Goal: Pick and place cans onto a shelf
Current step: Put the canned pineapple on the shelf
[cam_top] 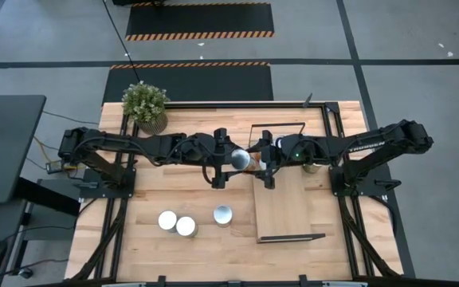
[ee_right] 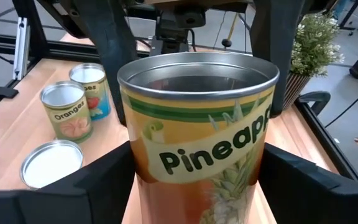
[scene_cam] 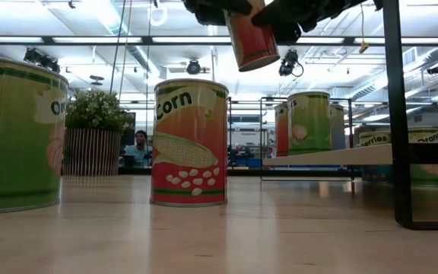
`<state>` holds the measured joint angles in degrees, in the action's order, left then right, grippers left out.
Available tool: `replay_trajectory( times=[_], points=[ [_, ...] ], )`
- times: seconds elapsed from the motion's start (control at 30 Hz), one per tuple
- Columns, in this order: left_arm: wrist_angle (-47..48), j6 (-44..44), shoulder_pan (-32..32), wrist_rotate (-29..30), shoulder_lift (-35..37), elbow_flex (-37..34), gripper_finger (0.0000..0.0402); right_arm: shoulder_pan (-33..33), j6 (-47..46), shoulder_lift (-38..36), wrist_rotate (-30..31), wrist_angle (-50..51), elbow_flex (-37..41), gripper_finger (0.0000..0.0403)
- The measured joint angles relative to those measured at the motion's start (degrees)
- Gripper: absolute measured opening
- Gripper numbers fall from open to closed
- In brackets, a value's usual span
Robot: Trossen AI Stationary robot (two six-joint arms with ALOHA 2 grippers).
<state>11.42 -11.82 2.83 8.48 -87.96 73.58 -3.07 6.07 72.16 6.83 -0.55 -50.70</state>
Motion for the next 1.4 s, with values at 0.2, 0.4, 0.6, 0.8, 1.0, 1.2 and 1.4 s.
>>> replay_trajectory(
  times=[0.2,0.4,0.6,0.8,1.0,1.2,1.4],
  points=[
    [0.2,0.2,0.0,-0.2,0.0,0.0,0.0395,0.0,-0.3,0.0,-0.4,0.5,0.0,0.0312],
    [0.0,-1.2,0.8,3.3,2.7,-0.1,0.0394,0.0,0.4,-1.3,-0.4,1.7,0.0,0.0312],
    [2.3,-2.0,1.3,6.6,6.4,-0.1,0.0394,0.0,0.1,-5.3,0.1,7.9,0.0,0.0312],
    [8.6,1.0,1.3,10.5,7.5,0.0,0.0394,-0.4,-1.8,-10.8,1.4,16.1,0.0,0.0312],
    [10.9,5.4,2.8,9.0,7.5,-2.0,0.0393,-2.3,-4.9,-17.7,1.3,20.8,2.2,0.0312],
    [5.2,6.4,5.9,9.1,7.5,-8.1,0.0393,-6.9,-9.4,-26.9,7.0,19.6,9.4,0.0312],
    [0.8,8.0,6.4,9.3,7.5,-12.7,0.0393,-12.0,-12.7,-34.6,13.1,21.8,13.2,0.0312]
  ],
)
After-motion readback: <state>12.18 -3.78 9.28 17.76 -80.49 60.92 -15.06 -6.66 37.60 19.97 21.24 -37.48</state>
